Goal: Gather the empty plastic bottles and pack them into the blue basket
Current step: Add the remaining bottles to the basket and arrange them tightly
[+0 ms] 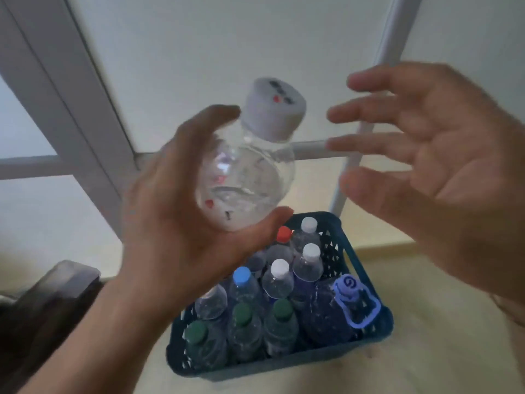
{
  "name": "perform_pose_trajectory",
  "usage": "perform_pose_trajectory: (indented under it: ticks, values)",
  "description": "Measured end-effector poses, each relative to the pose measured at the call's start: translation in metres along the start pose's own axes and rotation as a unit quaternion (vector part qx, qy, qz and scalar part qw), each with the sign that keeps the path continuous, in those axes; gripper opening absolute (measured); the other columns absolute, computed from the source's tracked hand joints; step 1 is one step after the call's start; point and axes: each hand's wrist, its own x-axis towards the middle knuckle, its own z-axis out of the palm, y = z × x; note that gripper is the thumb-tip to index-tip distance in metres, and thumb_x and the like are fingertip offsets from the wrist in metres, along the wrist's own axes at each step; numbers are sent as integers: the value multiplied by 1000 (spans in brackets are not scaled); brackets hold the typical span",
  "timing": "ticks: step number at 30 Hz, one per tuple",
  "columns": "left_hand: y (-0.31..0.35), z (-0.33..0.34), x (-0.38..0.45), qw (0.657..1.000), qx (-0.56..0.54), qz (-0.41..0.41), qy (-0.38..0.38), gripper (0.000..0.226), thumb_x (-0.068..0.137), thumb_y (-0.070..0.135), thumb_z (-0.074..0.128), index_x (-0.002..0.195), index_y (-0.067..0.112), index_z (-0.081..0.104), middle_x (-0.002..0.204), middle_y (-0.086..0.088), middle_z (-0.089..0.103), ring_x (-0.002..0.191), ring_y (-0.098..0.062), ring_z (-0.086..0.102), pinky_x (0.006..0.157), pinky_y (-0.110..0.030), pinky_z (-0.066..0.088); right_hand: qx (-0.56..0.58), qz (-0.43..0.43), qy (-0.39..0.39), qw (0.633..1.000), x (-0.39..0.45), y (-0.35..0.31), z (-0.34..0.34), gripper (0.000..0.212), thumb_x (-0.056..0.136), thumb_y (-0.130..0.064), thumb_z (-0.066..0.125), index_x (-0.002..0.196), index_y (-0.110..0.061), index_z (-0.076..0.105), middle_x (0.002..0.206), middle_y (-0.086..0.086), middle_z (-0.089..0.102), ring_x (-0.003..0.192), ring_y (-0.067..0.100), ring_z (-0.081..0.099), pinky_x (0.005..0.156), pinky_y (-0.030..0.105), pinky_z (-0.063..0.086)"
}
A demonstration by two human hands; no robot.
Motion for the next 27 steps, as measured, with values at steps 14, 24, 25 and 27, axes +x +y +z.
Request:
perform_pose_trajectory:
  ticks: [14,24,25,27]
  values:
    - [-19,172,8,907,118,-56,-401,99,66,71,73,148,44,24,136,20,56,108,1,53,93,-28,50,-102,86,0,991,0,132,-76,34,81,-43,63,106,-20,59,98,1,69,90,18,69,63,41,61]
    - [-64,213,-26,774,296,-26,-559,58,82,63,65,130,36,48,115,6,66,100,-21,64,70,-34,51,-69,141,-91,983,-9,188,-65,22,87,-32,64,106,-25,56,99,1,70,88,18,69,67,39,61]
    - [-66,215,-28,771,300,-32,-561,57,83,60,66,131,35,47,112,5,66,98,-23,64,68,-33,49,-77,144,-103,981,-10,191,-62,21,88,-30,65,106,-27,55,98,-1,70,85,15,69,68,36,60]
    - [-68,217,-31,767,301,-40,-565,57,83,54,69,132,35,47,111,3,67,96,-23,64,65,-31,46,-94,148,-123,977,-11,198,-56,21,89,-29,66,105,-31,54,95,-6,68,77,9,67,67,30,59]
